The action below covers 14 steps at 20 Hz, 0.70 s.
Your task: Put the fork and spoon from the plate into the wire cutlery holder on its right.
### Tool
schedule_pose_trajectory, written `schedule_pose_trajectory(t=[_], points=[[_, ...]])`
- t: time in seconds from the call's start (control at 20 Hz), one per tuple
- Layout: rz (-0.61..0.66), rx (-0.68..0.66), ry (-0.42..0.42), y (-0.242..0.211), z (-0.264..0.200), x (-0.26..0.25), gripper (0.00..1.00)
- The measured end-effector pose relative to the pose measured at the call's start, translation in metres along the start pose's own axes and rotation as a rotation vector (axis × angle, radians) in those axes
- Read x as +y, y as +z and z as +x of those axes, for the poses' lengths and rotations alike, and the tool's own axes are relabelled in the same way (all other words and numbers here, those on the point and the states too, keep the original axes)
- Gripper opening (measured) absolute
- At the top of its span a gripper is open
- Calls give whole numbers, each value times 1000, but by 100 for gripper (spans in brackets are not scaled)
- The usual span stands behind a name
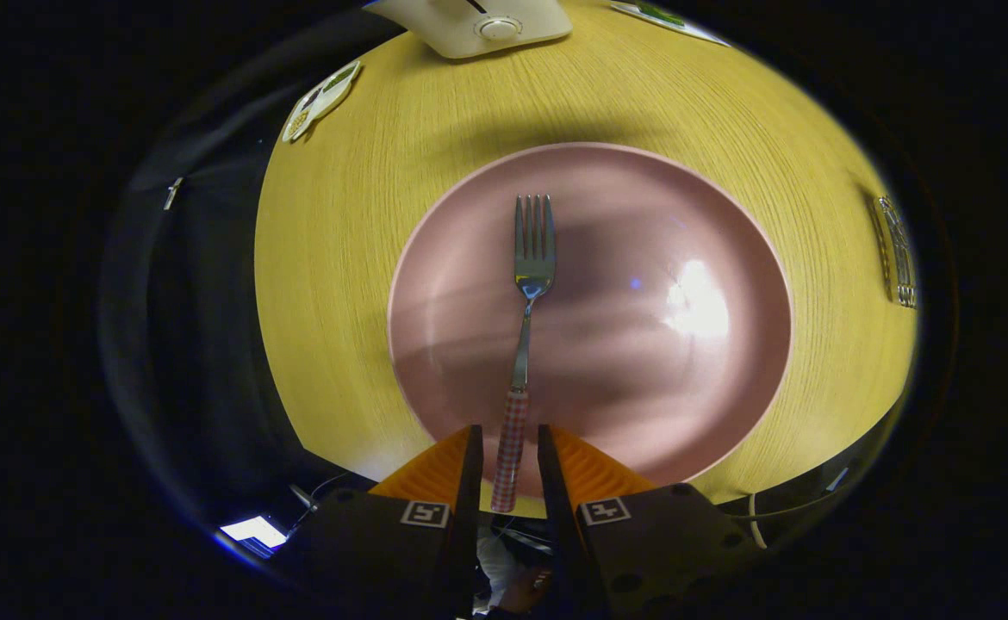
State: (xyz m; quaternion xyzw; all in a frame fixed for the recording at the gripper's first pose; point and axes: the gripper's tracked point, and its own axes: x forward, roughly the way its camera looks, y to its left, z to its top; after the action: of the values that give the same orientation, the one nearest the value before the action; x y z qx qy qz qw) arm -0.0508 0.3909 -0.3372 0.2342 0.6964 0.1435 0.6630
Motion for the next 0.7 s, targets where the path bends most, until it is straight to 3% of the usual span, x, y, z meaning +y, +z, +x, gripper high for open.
schedule_pose_trajectory(t=[0.05,0.15,0.25,0.7], points=[[14,2,2,0,2,0,39],[62,13,2,1,5,-1,17],[58,24,2,-2,1,-5,11],[58,14,189,0,-65,-8,11]])
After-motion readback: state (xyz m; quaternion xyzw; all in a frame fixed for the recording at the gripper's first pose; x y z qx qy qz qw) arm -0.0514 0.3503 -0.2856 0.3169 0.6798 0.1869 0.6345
